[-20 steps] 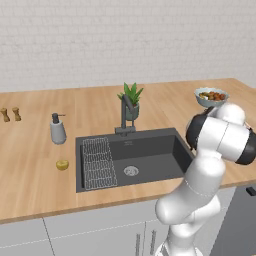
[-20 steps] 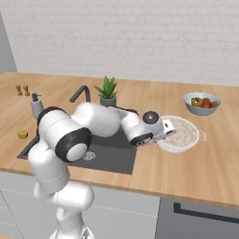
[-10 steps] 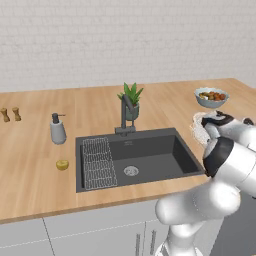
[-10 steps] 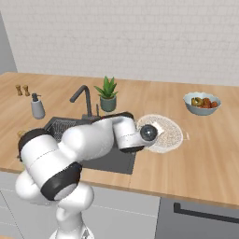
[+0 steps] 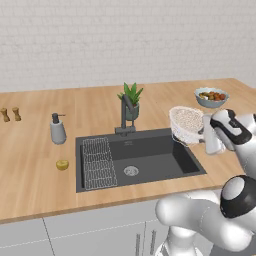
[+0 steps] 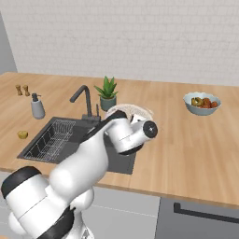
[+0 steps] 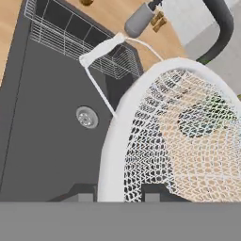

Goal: Put the colander in the sink, put the kiwi in the colander, and turn on the sink faucet and pour water over the colander.

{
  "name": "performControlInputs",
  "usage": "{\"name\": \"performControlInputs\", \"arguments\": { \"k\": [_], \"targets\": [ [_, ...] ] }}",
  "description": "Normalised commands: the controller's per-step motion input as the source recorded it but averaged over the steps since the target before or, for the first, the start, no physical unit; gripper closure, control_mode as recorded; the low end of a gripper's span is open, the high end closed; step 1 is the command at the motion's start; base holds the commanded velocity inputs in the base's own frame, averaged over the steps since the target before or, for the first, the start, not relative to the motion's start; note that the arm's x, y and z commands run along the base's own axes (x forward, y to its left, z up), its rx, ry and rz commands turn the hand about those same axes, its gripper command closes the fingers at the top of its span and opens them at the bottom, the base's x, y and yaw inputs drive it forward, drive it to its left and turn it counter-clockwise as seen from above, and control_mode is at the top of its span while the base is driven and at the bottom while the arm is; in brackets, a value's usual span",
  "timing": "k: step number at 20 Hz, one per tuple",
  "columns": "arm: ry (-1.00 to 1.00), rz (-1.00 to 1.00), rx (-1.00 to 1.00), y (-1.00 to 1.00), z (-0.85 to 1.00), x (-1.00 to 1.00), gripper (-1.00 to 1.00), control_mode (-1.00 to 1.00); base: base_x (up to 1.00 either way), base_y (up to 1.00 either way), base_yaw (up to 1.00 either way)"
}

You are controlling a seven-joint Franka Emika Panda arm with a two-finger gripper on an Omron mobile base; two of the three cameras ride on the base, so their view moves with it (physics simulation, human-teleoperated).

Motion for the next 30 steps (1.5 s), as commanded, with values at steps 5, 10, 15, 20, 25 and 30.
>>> {"name": "performControlInputs", "arguments": {
  "k": [5,10,15,20,25,30],
  "targets": [
    [-0.01,0.60,-0.20,0.26,0.28,-0.09,1.00,-1.00,0.00,0.00,0.00],
    [0.07,0.45,-0.13,0.04,-0.05,0.11,1.00,-1.00,0.00,0.00,0.00],
    [0.11,0.35,0.00,0.06,-0.24,0.36,1.00,-1.00,0.00,0.00,0.00],
    [0.06,0.32,0.00,0.34,-0.40,0.22,1.00,-1.00,0.00,0.00,0.00],
    [0.00,0.26,0.00,0.37,-0.49,0.02,1.00,-1.00,0.00,0.00,0.00],
    [-0.03,0.22,0.03,0.30,-0.51,0.17,1.00,-1.00,0.00,0.00,0.00]
  ]
}}
